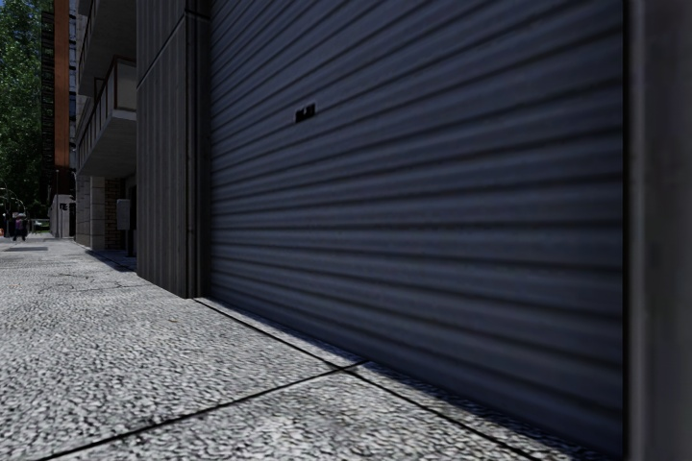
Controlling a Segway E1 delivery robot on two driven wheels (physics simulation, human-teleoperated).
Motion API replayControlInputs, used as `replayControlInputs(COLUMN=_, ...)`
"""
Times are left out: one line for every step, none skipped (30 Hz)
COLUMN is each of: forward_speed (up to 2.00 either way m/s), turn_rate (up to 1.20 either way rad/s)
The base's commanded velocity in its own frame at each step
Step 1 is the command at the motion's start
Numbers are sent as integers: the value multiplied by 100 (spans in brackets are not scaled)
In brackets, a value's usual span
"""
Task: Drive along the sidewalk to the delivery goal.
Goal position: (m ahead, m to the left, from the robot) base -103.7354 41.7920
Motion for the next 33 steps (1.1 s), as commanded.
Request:
replayControlInputs(forward_speed=0, turn_rate=0)
replayControlInputs(forward_speed=0, turn_rate=0)
replayControlInputs(forward_speed=0, turn_rate=0)
replayControlInputs(forward_speed=0, turn_rate=0)
replayControlInputs(forward_speed=0, turn_rate=0)
replayControlInputs(forward_speed=0, turn_rate=0)
replayControlInputs(forward_speed=0, turn_rate=0)
replayControlInputs(forward_speed=0, turn_rate=0)
replayControlInputs(forward_speed=0, turn_rate=0)
replayControlInputs(forward_speed=0, turn_rate=0)
replayControlInputs(forward_speed=0, turn_rate=0)
replayControlInputs(forward_speed=0, turn_rate=0)
replayControlInputs(forward_speed=0, turn_rate=0)
replayControlInputs(forward_speed=0, turn_rate=0)
replayControlInputs(forward_speed=0, turn_rate=0)
replayControlInputs(forward_speed=0, turn_rate=0)
replayControlInputs(forward_speed=0, turn_rate=0)
replayControlInputs(forward_speed=0, turn_rate=0)
replayControlInputs(forward_speed=0, turn_rate=0)
replayControlInputs(forward_speed=0, turn_rate=0)
replayControlInputs(forward_speed=0, turn_rate=0)
replayControlInputs(forward_speed=0, turn_rate=0)
replayControlInputs(forward_speed=0, turn_rate=0)
replayControlInputs(forward_speed=0, turn_rate=0)
replayControlInputs(forward_speed=0, turn_rate=0)
replayControlInputs(forward_speed=0, turn_rate=0)
replayControlInputs(forward_speed=0, turn_rate=0)
replayControlInputs(forward_speed=0, turn_rate=0)
replayControlInputs(forward_speed=0, turn_rate=0)
replayControlInputs(forward_speed=0, turn_rate=0)
replayControlInputs(forward_speed=0, turn_rate=3)
replayControlInputs(forward_speed=0, turn_rate=11)
replayControlInputs(forward_speed=0, turn_rate=18)
